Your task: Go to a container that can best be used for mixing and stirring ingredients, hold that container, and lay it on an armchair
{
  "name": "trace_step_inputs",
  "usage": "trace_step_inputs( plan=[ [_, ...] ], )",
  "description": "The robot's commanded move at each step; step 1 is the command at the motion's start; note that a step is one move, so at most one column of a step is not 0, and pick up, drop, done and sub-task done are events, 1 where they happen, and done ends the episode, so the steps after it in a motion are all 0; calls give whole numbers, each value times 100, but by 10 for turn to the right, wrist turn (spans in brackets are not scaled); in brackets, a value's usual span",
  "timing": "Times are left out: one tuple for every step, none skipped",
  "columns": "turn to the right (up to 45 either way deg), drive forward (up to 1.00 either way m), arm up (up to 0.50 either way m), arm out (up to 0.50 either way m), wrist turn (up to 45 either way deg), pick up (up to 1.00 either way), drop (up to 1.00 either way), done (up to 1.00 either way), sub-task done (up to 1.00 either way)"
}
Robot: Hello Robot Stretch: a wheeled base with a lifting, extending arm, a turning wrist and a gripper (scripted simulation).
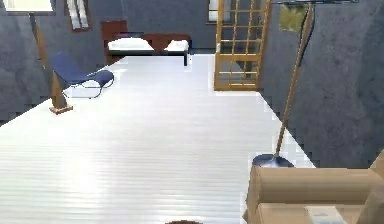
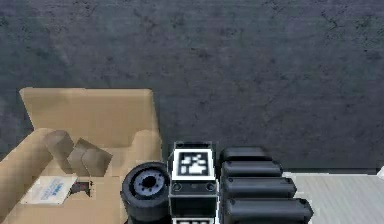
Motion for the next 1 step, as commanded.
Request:
trace_step_inputs(
  plan=[
    [0,10,0,0,0,0,0,0,0]
  ],
)
